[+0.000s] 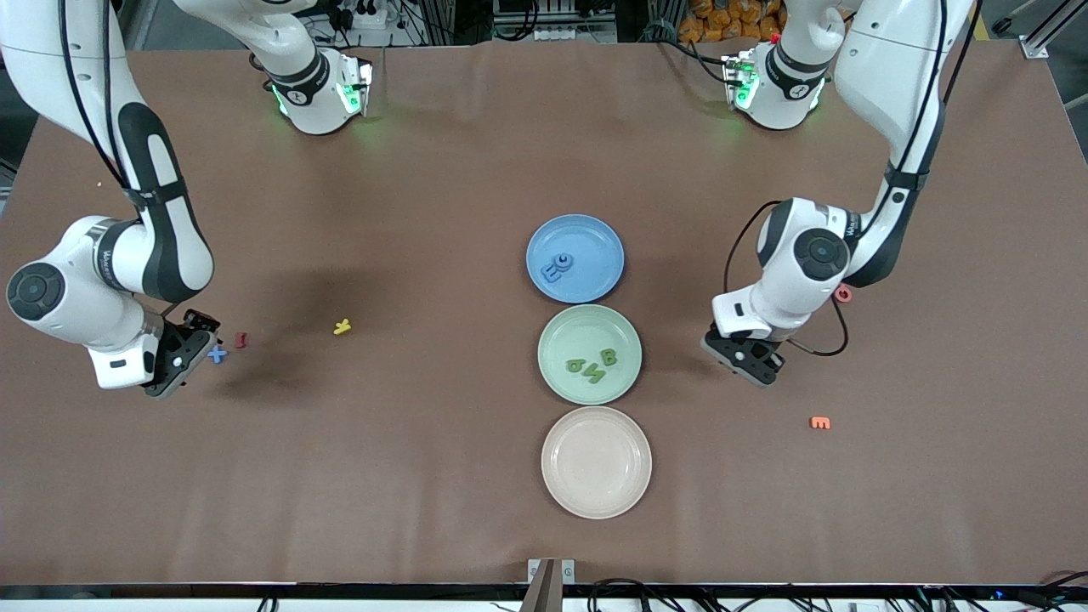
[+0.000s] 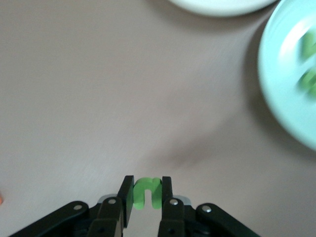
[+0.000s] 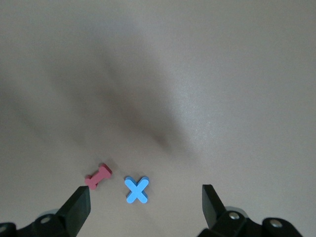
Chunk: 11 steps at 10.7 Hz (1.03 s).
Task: Sort letters by color into matching plates
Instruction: 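Carry the green n to the green plate and release it with the left gripper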
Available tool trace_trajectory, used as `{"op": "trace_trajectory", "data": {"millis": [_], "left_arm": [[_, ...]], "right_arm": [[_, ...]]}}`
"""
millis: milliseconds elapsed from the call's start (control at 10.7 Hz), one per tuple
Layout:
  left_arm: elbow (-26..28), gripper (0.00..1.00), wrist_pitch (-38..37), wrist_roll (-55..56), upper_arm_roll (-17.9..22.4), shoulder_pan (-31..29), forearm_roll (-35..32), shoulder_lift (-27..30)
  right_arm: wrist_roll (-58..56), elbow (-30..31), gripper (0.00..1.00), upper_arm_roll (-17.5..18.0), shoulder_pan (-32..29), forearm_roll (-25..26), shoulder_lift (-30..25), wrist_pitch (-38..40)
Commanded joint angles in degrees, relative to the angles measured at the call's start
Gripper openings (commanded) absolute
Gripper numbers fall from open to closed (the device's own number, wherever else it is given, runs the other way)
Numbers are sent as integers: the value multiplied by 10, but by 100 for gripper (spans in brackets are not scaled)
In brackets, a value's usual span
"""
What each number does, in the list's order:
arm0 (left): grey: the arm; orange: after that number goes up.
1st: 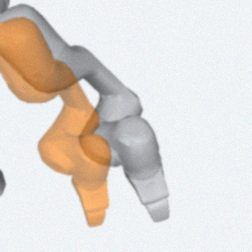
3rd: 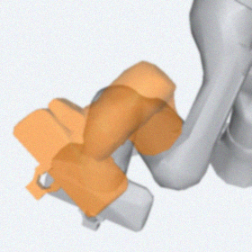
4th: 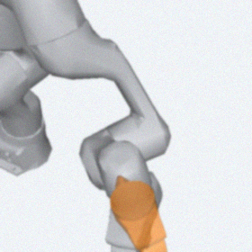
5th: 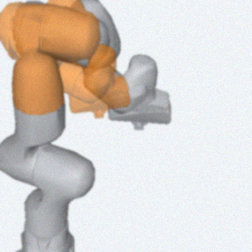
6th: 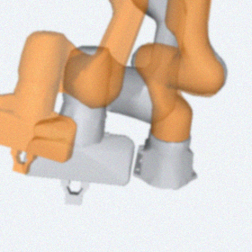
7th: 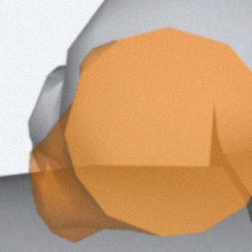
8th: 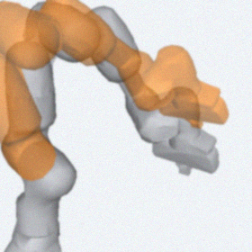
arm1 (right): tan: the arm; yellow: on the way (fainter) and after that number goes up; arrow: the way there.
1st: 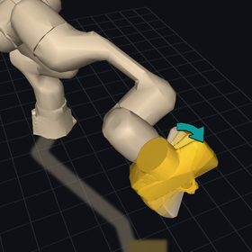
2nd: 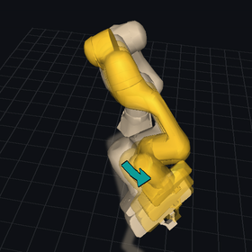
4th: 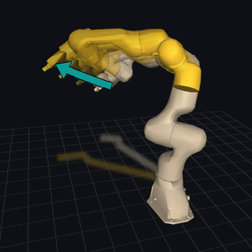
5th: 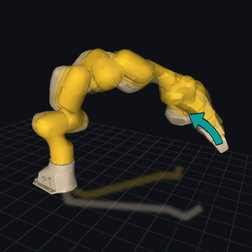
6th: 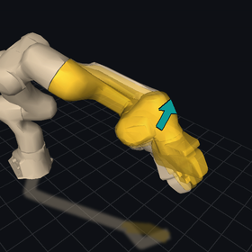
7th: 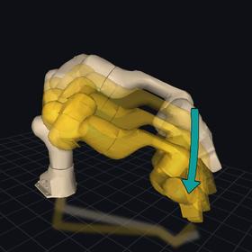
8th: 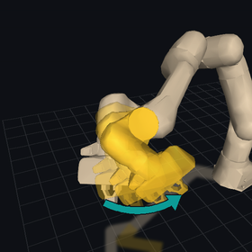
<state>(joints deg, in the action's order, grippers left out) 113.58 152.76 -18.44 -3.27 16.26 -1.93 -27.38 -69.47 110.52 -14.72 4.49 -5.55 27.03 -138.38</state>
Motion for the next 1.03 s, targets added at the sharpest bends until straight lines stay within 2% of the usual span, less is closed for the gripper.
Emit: {"op": "trace_trajectory", "data": {"millis": [0,187,560,933], "left_arm": [[-59,0,-4,99,-42,7,7,-28],[-72,0,-4,141,-45,28,7,-39],[-154,0,-4,232,-44,77,5,-99],[-162,0,-4,325,-39,134,1,-117]], "right_arm": [[-41,50,100,50,-57,3,-14,-64],[-54,55,100,69,-76,3,-3,-78],[-75,86,100,87,-90,4,7,-133],[-113,88,100,95,-113,4,7,-133]]}}
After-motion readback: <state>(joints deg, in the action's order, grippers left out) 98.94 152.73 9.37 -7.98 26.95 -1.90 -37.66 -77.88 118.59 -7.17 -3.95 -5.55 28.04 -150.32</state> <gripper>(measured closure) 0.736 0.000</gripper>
